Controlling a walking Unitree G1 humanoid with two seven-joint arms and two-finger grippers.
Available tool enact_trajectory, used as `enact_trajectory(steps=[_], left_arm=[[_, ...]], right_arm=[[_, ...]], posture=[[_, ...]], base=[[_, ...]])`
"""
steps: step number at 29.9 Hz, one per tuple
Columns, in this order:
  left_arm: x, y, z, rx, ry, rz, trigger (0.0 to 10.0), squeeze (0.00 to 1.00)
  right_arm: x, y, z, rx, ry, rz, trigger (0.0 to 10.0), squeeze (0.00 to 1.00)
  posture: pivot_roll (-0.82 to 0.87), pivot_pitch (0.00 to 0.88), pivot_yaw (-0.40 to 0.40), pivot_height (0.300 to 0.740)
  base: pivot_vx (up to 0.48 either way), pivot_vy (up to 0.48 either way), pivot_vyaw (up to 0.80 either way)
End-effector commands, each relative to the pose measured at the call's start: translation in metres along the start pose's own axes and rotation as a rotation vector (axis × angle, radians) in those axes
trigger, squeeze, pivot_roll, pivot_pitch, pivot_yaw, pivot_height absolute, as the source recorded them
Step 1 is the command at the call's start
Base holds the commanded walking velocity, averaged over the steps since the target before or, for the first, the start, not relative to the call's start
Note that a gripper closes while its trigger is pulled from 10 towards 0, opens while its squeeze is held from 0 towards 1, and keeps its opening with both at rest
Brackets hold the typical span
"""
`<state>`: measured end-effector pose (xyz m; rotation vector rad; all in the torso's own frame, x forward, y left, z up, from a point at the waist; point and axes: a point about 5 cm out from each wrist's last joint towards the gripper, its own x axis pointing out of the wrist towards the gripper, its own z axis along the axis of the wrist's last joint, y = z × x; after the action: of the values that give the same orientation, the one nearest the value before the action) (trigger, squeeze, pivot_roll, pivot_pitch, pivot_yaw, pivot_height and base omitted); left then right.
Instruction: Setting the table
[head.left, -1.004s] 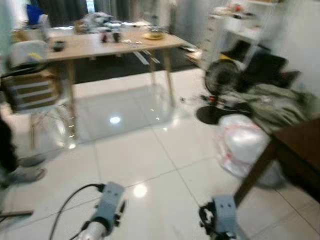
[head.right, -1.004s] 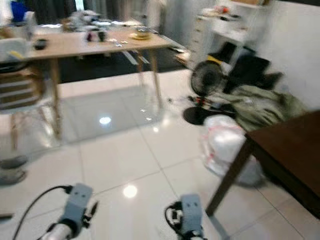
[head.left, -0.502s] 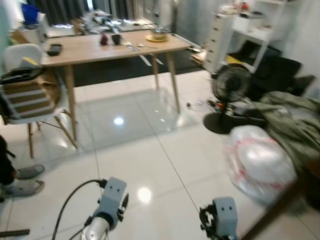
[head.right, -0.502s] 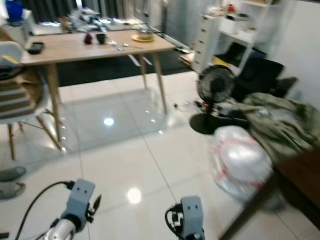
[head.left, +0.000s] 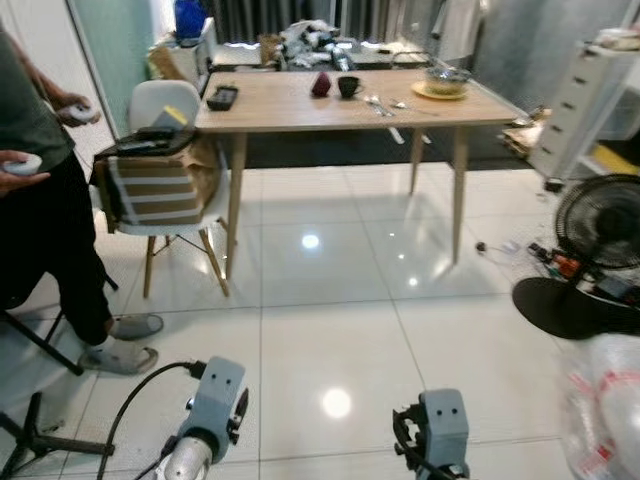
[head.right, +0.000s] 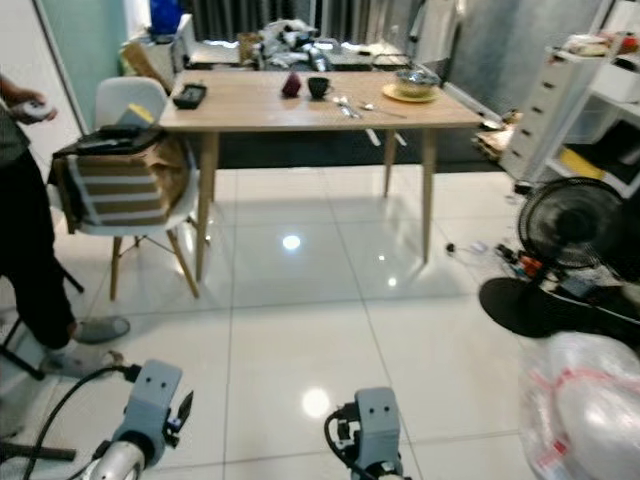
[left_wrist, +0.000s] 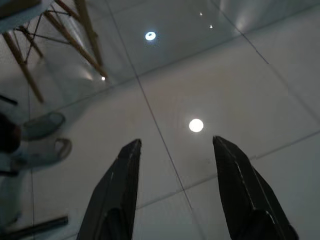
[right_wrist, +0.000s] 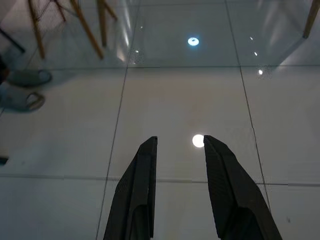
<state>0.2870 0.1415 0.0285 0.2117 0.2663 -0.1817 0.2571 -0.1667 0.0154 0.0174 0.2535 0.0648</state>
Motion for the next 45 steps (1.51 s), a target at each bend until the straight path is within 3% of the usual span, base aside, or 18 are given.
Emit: enact_trajectory(steps=[1, 11, 45], left_arm=[[-0.003, -0.001, -0.006, 0.012, 0.021, -0.006, 10.0, 0.0], [-0.002, -0.001, -0.006, 0.013, 0.02, -0.012, 10.0, 0.0], [-0.002, 0.0, -0.006, 0.019, 0.015, -0.014, 10.0, 0.0]], right_arm=[[-0.002, -0.002, -0.004, 0.037, 0.015, -0.015, 10.0, 0.0], [-0.002, -0.005, -0.004, 0.048, 0.017, -0.031, 10.0, 0.0], [0.002, 0.0, 0.01, 0.044, -0.045, -0.022, 10.0, 0.0]], posture=[[0.06, 0.039, 0.058, 0.74], [0.06, 0.034, 0.061, 0.74], [0.06, 0.036, 0.066, 0.74]], base=[[0.48, 0.0, -0.4], [0.48, 0.0, -0.72], [0.48, 0.0, 0.0]])
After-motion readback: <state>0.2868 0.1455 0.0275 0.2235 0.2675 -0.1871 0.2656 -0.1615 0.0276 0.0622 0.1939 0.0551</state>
